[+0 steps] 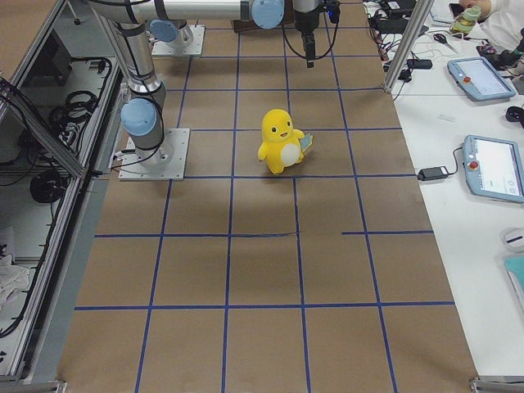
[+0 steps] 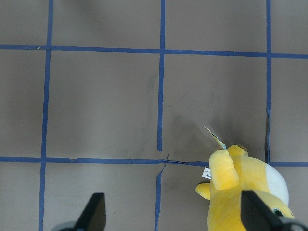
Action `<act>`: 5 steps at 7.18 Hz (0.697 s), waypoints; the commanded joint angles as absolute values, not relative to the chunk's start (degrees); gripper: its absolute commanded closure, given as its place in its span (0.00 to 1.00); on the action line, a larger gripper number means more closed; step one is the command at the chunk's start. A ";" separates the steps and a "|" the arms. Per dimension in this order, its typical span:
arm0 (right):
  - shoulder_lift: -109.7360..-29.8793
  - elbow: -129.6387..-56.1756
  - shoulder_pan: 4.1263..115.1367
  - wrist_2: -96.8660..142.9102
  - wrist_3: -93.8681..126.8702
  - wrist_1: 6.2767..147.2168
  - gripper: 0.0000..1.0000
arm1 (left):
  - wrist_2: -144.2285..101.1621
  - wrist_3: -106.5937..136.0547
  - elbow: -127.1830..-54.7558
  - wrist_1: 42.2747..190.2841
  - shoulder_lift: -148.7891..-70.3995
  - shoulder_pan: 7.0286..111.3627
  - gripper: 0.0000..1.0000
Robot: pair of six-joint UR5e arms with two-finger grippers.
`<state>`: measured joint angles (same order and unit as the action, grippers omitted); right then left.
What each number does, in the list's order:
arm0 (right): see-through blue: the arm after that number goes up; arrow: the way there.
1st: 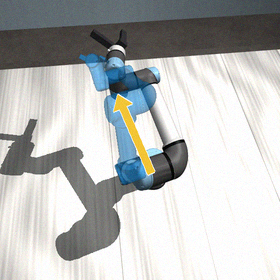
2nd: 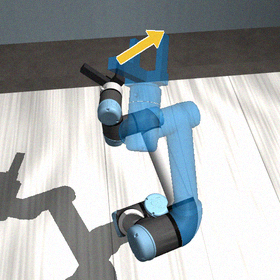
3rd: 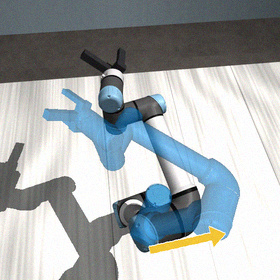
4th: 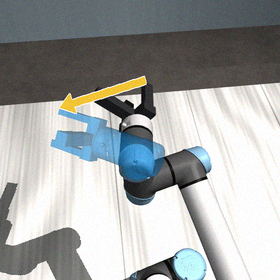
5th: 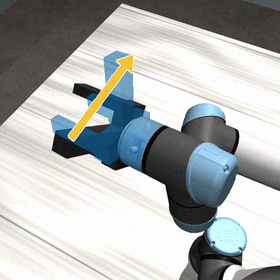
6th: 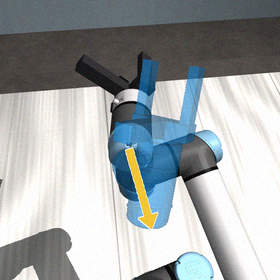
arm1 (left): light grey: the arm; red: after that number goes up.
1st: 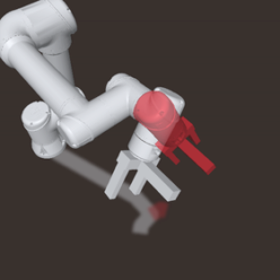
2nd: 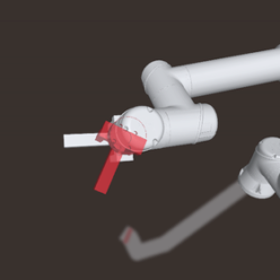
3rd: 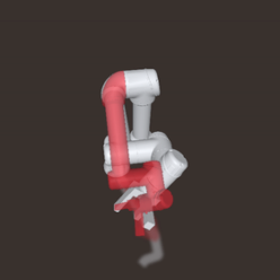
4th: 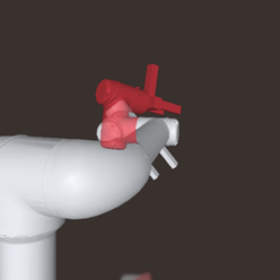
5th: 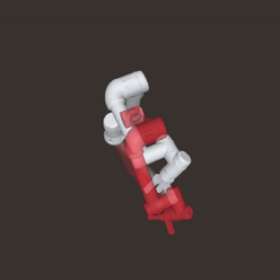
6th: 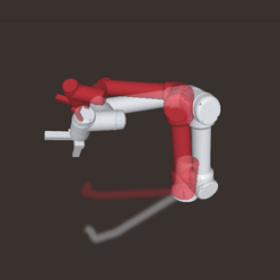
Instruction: Pull drawer sideways
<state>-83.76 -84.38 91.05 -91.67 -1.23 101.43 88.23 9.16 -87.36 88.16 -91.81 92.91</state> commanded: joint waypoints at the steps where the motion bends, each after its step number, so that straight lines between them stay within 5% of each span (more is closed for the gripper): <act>1: -83.76 -84.37 91.05 -91.67 -1.23 101.43 0.00 | 88.07 9.14 -87.36 88.15 -91.76 92.90 0.00; 5: -83.76 -84.37 91.05 -91.67 -1.23 101.43 0.00 | 88.07 9.49 -87.36 88.15 -91.67 92.99 0.00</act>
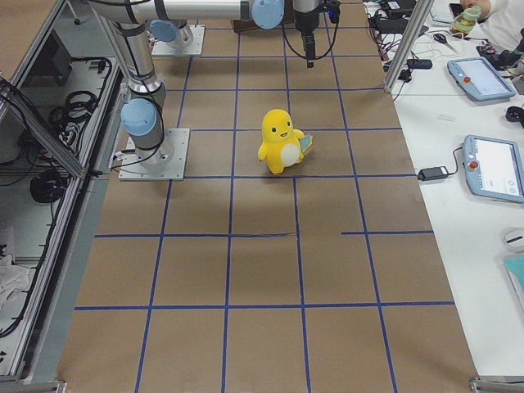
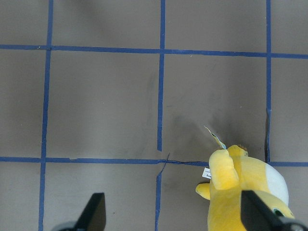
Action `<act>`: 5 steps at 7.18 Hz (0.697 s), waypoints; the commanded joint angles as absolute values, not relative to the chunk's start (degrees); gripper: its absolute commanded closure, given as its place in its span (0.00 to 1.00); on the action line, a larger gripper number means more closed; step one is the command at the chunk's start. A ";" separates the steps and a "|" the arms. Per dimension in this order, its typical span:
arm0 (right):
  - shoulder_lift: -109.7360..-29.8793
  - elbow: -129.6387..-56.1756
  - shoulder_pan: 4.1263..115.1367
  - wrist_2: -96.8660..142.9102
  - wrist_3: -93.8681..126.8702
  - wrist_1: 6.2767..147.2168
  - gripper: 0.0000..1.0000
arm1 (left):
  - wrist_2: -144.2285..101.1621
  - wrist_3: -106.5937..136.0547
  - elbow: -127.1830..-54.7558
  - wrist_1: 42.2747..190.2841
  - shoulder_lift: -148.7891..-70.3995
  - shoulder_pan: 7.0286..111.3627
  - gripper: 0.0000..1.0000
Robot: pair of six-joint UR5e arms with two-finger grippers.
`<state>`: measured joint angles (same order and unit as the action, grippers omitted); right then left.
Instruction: Pull drawer sideways
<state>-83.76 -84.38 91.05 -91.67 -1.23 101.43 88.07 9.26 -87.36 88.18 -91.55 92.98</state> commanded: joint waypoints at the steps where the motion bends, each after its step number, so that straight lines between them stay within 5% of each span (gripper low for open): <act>1: -83.76 -84.37 91.05 -91.67 -1.23 101.43 0.00 | 88.15 9.49 -87.36 88.15 -91.23 92.99 0.00; 5: -83.76 -84.37 91.05 -91.67 -1.23 101.43 0.00 | 88.85 9.58 -88.41 88.86 -91.31 93.34 0.00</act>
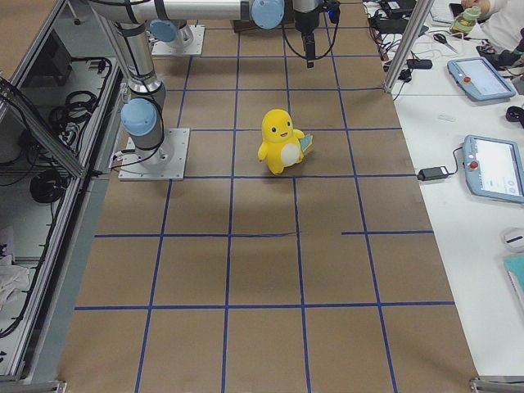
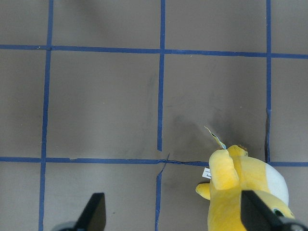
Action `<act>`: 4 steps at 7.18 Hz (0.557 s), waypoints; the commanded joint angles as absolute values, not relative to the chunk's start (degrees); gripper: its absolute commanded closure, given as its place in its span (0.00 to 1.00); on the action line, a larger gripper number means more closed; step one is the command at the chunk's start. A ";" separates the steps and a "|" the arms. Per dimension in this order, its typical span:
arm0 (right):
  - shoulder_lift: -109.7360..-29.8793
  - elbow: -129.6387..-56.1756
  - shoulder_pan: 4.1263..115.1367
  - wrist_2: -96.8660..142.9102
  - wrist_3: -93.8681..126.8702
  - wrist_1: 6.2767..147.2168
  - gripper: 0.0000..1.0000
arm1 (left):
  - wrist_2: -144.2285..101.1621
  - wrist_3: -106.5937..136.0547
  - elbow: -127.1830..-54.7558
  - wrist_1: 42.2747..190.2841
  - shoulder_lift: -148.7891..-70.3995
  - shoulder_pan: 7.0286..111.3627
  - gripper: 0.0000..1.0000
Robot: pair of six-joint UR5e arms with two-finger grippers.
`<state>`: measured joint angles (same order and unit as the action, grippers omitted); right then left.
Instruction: Pull drawer sideways
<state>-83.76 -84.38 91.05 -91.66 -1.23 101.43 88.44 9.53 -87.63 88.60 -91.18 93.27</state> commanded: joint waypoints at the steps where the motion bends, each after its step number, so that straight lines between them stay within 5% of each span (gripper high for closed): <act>1: -83.76 -84.37 91.05 -91.67 -1.23 101.43 0.00 | 89.38 9.58 -90.42 88.07 -91.49 93.34 0.00; 4: -83.76 -84.37 91.05 -91.67 -1.23 101.43 0.00 | 94.71 15.62 -94.29 87.89 -94.73 93.25 0.00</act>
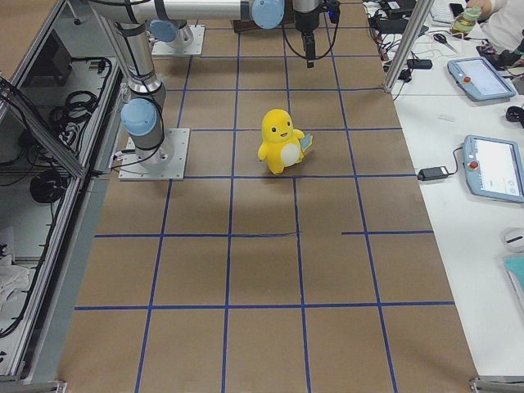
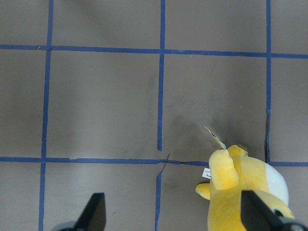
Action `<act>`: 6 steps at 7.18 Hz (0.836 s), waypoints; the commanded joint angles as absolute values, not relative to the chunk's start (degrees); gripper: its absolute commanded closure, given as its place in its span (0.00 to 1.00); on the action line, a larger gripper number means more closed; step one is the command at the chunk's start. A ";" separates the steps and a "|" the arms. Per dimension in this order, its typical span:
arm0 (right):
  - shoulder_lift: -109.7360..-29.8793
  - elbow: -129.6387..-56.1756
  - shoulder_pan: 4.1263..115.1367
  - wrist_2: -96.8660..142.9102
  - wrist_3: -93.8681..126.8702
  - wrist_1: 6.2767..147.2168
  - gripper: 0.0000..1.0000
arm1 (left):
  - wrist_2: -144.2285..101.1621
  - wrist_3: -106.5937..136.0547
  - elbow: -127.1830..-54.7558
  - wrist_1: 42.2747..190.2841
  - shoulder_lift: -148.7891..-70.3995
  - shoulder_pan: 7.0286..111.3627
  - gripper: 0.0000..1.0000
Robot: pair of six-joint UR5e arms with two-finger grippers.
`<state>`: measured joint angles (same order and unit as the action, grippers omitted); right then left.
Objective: Pull drawer sideways
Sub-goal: 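Move the left gripper down toward the white drawer handle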
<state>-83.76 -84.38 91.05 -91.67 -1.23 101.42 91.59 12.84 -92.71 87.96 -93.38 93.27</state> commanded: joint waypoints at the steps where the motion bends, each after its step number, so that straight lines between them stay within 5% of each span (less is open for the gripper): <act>1: -83.76 -84.37 91.05 -91.67 -1.23 101.43 0.00 | 97.70 15.99 -95.00 87.98 -95.09 93.25 0.00; 6: -83.76 -84.37 91.05 -91.67 -1.23 101.43 0.00 | 114.48 21.61 -102.56 88.15 -102.29 92.11 0.00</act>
<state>-83.76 -84.38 91.05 -91.67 -1.23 101.42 110.08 20.70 -101.44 88.03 -100.19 92.18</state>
